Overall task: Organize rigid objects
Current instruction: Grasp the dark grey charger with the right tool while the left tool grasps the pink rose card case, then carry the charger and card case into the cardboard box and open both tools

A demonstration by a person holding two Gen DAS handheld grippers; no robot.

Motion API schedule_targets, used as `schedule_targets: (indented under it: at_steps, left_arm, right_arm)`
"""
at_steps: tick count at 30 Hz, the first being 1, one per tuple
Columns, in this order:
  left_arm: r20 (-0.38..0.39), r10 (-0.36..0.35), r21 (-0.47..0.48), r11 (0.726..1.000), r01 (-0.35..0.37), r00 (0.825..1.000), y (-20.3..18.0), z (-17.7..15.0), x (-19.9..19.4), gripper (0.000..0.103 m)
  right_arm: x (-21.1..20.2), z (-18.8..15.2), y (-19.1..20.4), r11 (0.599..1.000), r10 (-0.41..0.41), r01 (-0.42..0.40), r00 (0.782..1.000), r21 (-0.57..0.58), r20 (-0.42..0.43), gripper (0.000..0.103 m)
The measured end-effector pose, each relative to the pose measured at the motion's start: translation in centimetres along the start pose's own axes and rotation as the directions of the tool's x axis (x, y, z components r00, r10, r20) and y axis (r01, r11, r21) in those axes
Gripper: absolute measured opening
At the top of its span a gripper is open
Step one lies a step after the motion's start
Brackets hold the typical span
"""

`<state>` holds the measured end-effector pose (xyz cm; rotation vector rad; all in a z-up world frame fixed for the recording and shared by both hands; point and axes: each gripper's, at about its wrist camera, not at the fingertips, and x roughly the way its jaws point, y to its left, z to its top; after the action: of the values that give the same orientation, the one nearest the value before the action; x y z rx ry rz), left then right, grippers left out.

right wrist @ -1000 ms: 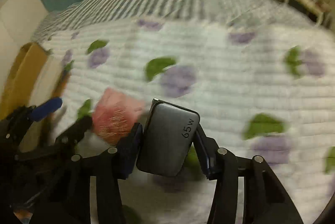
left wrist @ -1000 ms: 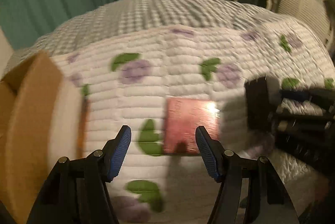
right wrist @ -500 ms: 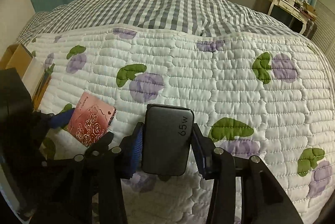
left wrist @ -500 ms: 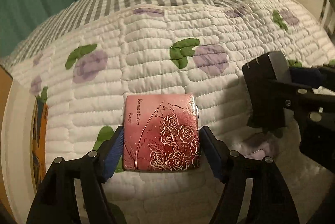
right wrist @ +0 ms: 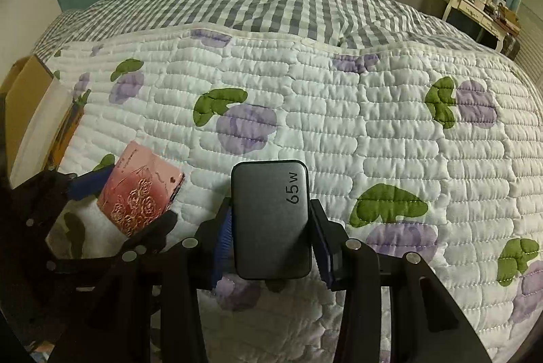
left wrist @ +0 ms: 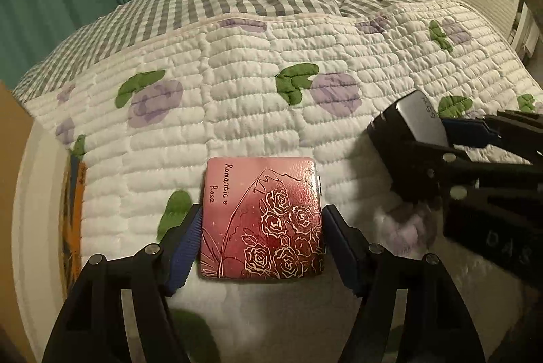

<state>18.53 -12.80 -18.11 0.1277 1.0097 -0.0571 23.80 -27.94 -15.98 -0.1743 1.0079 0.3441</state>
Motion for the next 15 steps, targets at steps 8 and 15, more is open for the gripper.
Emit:
schedule_targets:
  at_steps: [8,15]
  left_arm:
    - [0.045,-0.002,-0.045,0.999,0.004,0.999,2.1,-1.6,-4.5,0.07]
    - [0.144,-0.02,-0.081,0.996,0.032,0.989,4.8,-1.7,-10.5,0.07]
  right_arm:
    - [-2.0,-1.1,0.9,1.0,-0.01,0.011,0.999,-0.025,0.051,0.042]
    - [-5.1,-1.9,3.6,0.995,-0.047,0.056,0.993,-0.084,0.105,0.042]
